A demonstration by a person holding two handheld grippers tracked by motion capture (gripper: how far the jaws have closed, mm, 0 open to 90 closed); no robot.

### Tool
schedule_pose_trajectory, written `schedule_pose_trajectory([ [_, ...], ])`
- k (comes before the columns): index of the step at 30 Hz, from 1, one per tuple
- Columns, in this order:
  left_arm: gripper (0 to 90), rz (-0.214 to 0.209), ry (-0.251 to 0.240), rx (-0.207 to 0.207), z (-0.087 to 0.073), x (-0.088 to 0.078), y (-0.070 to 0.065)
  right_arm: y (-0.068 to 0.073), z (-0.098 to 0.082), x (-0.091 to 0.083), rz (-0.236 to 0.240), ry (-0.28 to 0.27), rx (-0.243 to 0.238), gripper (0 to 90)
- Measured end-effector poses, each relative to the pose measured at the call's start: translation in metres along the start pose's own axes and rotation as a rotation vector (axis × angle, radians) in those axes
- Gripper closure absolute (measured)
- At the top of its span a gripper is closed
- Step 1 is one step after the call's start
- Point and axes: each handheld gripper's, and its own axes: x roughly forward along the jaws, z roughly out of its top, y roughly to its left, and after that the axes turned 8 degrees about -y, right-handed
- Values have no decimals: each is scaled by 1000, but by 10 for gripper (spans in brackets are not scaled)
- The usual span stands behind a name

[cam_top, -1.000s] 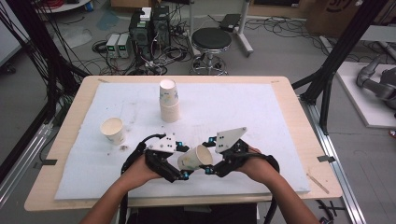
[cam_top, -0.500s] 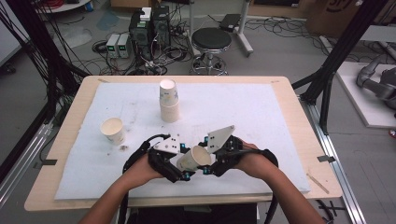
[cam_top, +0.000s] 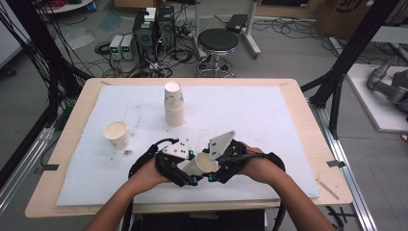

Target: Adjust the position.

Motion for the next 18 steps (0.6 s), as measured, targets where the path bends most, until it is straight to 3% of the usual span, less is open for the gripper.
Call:
schedule_pose_trajectory([
  [6, 337, -18, 14, 3, -1, 3, 0, -1, -1, 3, 20, 20, 13, 287],
  [9, 315, -4, -3, -8, -1, 3, 1, -2, -2, 3, 19, 4, 46, 247],
  [14, 306, 30, -46, -24, -3, 0, 4, -9, -8, -5, 4, -122, 149, 213],
  [18, 304, 65, -103, -79, -15, -3, 7, -11, -17, -18, -24, -230, 219, 210],
])
